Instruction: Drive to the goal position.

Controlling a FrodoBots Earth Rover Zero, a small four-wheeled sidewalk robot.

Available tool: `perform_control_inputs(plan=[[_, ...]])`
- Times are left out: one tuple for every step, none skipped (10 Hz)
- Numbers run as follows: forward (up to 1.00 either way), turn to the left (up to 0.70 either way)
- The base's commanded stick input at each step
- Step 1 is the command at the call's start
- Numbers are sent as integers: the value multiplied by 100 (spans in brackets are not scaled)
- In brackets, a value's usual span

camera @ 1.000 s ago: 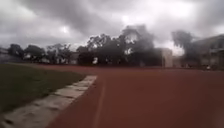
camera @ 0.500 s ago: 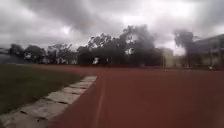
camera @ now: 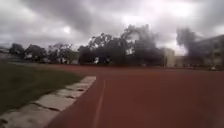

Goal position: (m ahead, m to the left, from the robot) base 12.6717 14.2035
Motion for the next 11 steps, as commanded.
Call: perform_control_inputs(plan=[[70, 0], [70, 0], [70, 0], [70, 0], [70, 0], [70, 0], [70, 0], [70, 0], [70, 0], [70, 0], [70, 0]])
